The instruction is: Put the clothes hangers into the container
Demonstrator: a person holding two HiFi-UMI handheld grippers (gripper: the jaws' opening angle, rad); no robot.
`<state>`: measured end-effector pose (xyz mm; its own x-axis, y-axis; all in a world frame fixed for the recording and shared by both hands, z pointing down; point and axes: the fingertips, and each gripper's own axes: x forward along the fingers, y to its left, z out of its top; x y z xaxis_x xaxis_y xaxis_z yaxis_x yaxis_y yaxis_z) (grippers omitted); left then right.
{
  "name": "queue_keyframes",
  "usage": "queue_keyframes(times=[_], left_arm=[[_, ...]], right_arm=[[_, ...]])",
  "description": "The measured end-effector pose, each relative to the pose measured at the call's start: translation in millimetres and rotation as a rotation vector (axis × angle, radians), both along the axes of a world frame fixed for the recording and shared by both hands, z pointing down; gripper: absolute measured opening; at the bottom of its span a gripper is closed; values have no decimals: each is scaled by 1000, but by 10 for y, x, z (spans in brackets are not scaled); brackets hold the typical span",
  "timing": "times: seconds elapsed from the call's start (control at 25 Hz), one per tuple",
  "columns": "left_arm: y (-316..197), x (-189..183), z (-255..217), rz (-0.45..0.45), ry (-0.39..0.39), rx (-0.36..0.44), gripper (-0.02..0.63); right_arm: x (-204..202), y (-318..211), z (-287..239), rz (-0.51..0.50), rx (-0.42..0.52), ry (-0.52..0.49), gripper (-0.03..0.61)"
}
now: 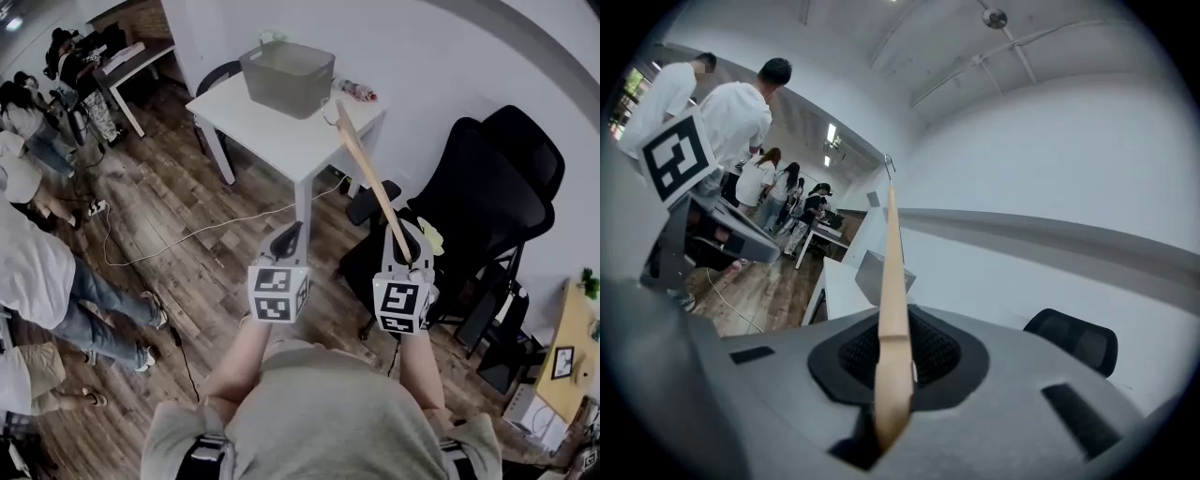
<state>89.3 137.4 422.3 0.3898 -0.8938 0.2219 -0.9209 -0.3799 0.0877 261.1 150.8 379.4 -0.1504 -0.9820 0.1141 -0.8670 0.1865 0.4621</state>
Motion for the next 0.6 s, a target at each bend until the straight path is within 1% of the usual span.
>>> queue_keyframes(times=[0.32, 0.6], left_arm=[[30, -26, 31, -31, 10, -1, 10], [0, 23, 32, -42, 9, -1, 9]], right_arm=[[-19, -10, -9, -25, 7, -3, 40], [58, -54, 12, -27, 4, -14, 40]])
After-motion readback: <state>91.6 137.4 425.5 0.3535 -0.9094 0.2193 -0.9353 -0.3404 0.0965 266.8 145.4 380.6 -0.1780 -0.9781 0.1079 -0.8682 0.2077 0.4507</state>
